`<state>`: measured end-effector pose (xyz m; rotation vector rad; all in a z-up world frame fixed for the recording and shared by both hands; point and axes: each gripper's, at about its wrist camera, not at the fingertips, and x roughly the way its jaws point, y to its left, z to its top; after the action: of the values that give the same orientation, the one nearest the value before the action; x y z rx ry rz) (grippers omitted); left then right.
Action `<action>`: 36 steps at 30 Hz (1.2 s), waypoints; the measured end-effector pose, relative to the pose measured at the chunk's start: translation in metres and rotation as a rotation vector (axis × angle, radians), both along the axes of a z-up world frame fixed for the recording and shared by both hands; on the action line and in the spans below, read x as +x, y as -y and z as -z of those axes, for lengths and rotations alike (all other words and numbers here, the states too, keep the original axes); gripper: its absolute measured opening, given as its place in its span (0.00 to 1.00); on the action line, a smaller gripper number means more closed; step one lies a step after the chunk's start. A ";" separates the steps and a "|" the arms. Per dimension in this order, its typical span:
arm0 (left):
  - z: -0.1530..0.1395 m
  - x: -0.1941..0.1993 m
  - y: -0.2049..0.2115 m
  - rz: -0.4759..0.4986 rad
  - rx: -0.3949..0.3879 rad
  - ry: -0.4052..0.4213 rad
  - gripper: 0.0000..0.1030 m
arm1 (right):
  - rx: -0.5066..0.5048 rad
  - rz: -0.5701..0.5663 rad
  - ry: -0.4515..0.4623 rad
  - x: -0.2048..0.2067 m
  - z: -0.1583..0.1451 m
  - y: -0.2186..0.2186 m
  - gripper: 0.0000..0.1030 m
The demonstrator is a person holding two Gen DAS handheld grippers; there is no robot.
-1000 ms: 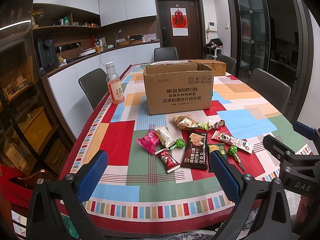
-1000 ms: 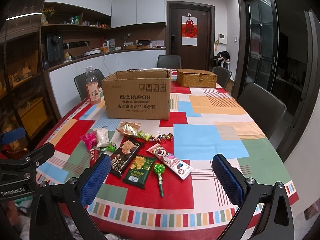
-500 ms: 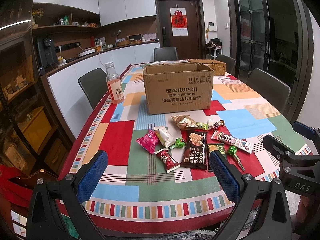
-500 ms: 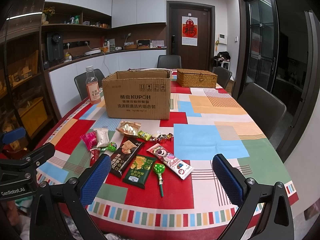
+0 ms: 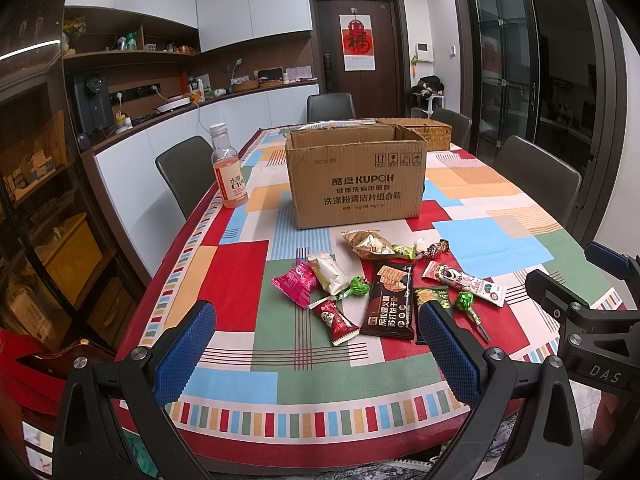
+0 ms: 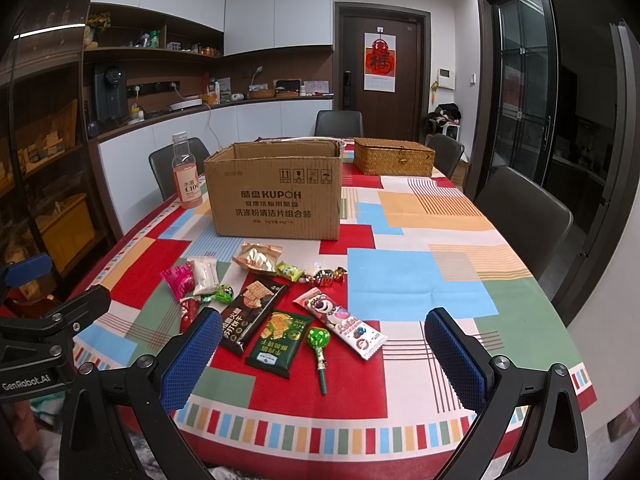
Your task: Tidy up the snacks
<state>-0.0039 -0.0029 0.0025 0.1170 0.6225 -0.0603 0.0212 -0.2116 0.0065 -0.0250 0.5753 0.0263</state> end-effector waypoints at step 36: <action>0.055 0.080 0.035 0.219 -0.004 -0.236 0.79 | 0.070 -0.041 -0.284 0.076 0.055 0.005 0.69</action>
<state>0.0765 -0.0376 -0.0525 0.1755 0.8430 -0.2901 0.0976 -0.2169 -0.0489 0.0357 0.8574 0.0913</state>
